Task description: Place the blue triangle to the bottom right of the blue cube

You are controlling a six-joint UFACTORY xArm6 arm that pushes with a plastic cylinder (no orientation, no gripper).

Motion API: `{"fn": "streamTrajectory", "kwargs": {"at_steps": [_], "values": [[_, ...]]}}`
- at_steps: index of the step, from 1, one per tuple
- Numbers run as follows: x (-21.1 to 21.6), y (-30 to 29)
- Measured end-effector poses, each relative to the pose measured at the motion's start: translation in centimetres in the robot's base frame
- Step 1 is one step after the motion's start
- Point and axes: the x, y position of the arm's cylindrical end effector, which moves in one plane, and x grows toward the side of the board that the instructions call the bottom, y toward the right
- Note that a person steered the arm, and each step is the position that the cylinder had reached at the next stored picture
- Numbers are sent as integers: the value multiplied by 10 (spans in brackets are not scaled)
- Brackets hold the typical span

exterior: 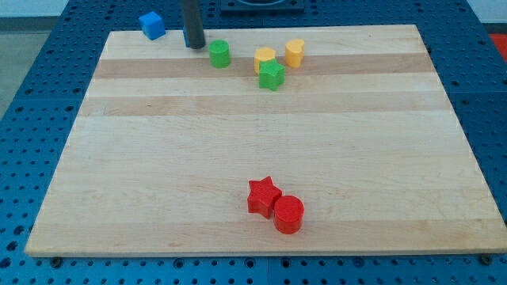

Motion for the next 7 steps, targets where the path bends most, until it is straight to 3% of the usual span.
{"fn": "streamTrajectory", "kwargs": {"at_steps": [1, 2, 3, 7], "values": [[0, 13], [-1, 72], [-33, 82], [-28, -1]]}}
